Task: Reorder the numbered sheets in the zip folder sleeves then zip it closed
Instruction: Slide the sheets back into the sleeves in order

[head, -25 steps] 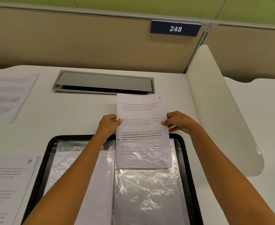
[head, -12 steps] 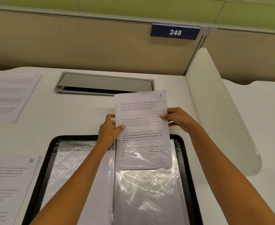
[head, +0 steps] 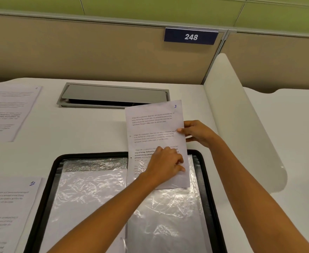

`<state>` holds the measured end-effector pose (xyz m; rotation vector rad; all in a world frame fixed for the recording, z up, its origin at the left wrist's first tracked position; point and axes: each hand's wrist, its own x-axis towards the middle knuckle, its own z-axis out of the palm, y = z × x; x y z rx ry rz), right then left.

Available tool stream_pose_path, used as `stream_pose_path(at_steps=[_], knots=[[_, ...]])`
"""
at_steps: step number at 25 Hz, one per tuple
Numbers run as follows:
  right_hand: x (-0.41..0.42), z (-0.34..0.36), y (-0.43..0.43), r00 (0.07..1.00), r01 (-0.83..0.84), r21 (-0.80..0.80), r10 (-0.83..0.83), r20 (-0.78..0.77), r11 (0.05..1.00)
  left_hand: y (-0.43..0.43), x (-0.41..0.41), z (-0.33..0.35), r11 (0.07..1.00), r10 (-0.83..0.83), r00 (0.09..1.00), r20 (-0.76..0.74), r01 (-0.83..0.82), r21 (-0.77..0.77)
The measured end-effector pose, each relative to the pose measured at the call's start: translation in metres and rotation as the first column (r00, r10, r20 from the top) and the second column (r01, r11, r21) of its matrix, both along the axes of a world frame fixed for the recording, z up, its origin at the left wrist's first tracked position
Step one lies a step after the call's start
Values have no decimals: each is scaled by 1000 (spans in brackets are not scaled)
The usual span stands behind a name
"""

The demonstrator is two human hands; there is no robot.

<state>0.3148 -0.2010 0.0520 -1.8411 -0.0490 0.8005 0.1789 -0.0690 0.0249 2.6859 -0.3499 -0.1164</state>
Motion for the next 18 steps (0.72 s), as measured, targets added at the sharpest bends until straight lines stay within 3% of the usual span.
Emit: stream_pose_path(at_steps=[3, 8, 18], knots=[[0, 0, -2, 1000, -3, 5, 3, -5, 1000, -16, 1, -10, 998, 7, 998, 64, -10, 56], [1, -3, -2, 999, -47, -56, 46, -20, 997, -25, 8, -8, 997, 78, 988, 131, -80, 14], [4, -5, -18, 923, -362, -231, 314, -221, 903, -14, 25, -9, 963, 269, 924, 272, -255, -87]])
